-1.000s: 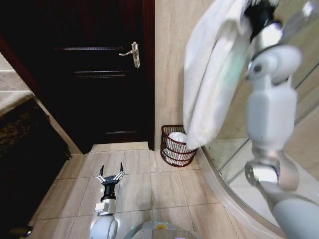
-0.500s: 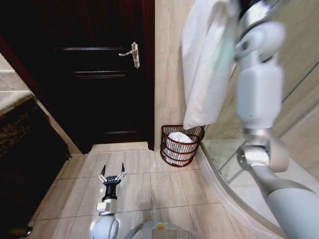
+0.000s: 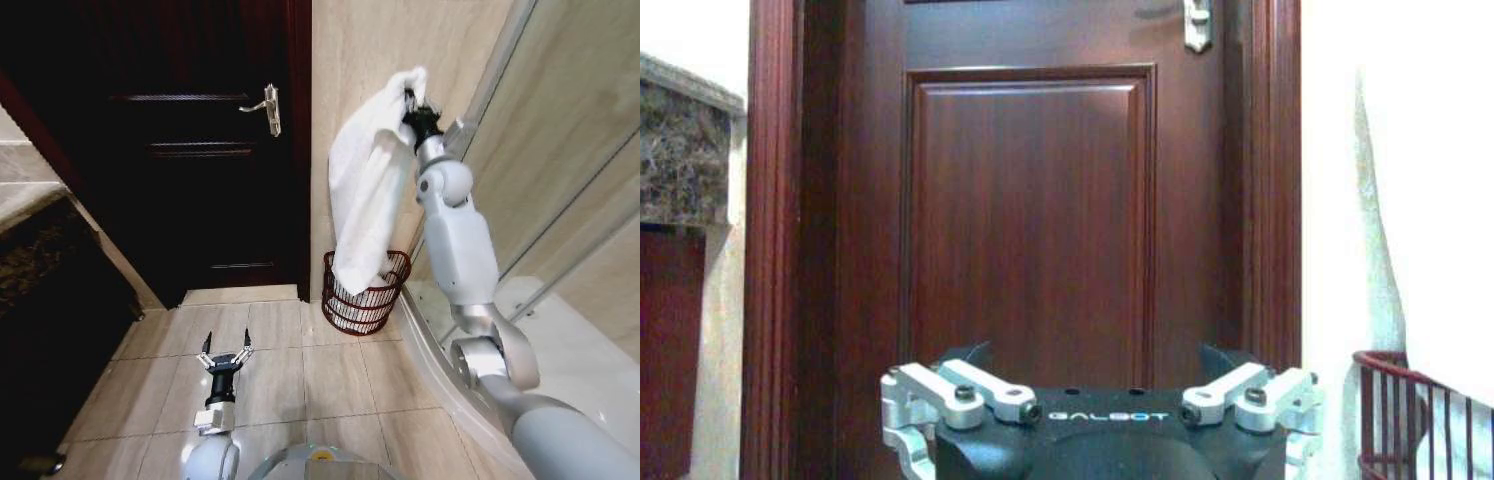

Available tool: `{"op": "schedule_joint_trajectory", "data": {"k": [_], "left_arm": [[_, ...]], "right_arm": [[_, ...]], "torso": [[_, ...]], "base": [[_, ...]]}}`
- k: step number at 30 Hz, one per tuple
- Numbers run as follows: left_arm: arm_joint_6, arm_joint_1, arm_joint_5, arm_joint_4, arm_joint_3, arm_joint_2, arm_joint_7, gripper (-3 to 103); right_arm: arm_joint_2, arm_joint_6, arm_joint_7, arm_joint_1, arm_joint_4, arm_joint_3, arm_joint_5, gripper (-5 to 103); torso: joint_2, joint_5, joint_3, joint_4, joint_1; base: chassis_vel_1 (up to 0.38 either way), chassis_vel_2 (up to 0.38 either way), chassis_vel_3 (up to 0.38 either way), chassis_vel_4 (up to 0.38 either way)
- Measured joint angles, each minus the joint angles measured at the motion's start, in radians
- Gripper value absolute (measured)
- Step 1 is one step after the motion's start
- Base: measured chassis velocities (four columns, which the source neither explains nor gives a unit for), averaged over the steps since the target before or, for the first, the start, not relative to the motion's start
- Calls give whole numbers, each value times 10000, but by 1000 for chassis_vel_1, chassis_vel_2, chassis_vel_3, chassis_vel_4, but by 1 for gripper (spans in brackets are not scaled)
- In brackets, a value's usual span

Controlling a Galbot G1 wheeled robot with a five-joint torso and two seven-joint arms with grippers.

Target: Discard the used towel into the hamper.

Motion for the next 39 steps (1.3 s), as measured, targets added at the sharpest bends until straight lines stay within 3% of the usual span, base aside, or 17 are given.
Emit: {"op": "schedule_joint_trajectory", "data": {"k": [11,30,39], "left_arm": [[1,8,58,-29,-63,35,3,100],[-255,58,-105,225,-118,82,-20,100],[-288,33,-137,157,-106,101,11,100]], "right_arm": [[-576,-318,-202,-2294,815,362,-288,13],[434,-428,-186,-4579,1533,75,-395,13],[535,-1849,801,-5152,1156,500,464,13]], "torso": [[0,0,0,-3,0],[1,-2,-1,0,-1],[1,0,0,-2,0]], "base": [[0,0,0,0],[0,0,0,0],[0,0,0,0]]}}
